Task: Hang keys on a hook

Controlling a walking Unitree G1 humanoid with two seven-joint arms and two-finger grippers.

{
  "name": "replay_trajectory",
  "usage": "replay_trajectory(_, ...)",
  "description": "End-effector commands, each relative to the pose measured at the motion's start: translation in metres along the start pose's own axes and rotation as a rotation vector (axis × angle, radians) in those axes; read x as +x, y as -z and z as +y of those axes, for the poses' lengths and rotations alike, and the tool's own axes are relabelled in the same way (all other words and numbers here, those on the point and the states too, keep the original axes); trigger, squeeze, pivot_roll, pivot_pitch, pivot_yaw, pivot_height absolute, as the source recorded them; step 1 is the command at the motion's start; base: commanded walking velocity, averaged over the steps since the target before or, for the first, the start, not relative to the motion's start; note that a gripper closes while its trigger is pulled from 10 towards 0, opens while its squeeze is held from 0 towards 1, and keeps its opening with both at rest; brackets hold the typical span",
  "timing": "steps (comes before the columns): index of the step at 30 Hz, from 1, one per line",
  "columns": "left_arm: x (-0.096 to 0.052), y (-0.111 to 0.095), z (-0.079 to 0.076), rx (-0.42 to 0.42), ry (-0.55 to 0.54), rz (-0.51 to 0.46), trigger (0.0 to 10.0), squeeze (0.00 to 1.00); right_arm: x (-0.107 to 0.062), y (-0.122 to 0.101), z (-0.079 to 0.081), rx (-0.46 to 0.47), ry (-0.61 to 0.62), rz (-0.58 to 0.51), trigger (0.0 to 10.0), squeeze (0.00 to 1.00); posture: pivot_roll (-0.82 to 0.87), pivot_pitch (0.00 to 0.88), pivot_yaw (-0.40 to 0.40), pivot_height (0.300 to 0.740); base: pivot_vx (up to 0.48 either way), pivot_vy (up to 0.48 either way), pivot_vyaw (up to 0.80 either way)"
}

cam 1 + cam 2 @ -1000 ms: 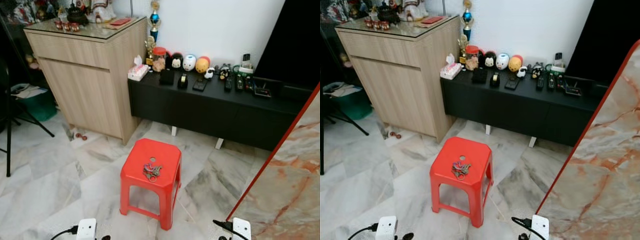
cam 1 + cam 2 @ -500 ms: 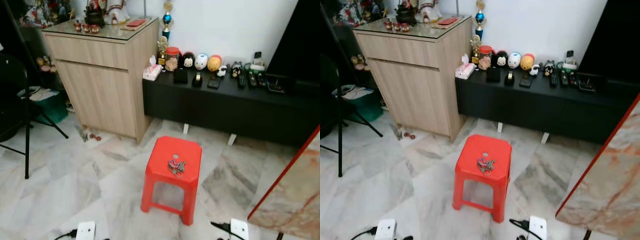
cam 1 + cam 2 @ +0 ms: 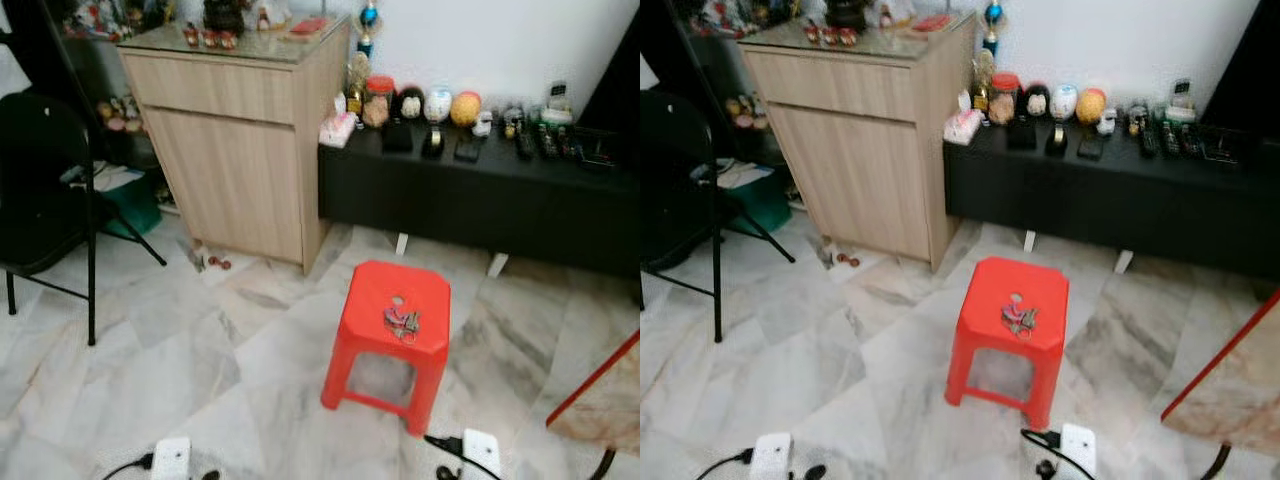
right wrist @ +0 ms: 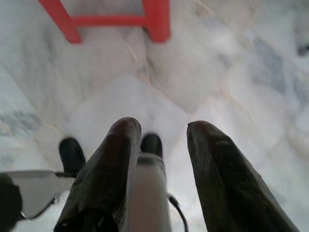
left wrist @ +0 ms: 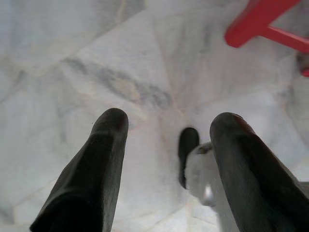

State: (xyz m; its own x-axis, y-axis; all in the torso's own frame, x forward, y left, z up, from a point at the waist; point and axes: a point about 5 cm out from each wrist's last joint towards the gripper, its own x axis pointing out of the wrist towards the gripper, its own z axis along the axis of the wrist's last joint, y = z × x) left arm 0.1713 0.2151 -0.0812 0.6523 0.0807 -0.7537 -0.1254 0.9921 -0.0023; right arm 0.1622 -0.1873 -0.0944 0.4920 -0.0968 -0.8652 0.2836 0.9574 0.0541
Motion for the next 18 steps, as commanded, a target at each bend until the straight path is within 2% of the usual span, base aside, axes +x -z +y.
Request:
replay_trajectory(1,-0.0005,0.002,0.0007,-0.002,-0.001,0.009,10.0,0.0,0.0004,-0.0049,-0.0004,0.0,0.004,-0.016,10.0,0.0,0.1,0.059,-0.02,0.74,0.0,0.0,0.0)
replay_trajectory(15,-0.0009,0.0042,-0.0002,-0.007,0.005,0.016,10.0,0.0,0.0005,-0.0057,0.0004,-0.002,-0.002,-0.024,10.0,0.0,0.1,0.058,-0.021,0.74,0.0,0.0,0.0)
replay_trajectory(18,-0.0009,0.0045,-0.0007,-0.007,0.008,0.019,10.0,0.0,0.0005,-0.0073,0.0,-0.038,-0.001,-0.033,10.0,0.0,0.1,0.057,-0.022,0.74,0.0,0.0,0.0)
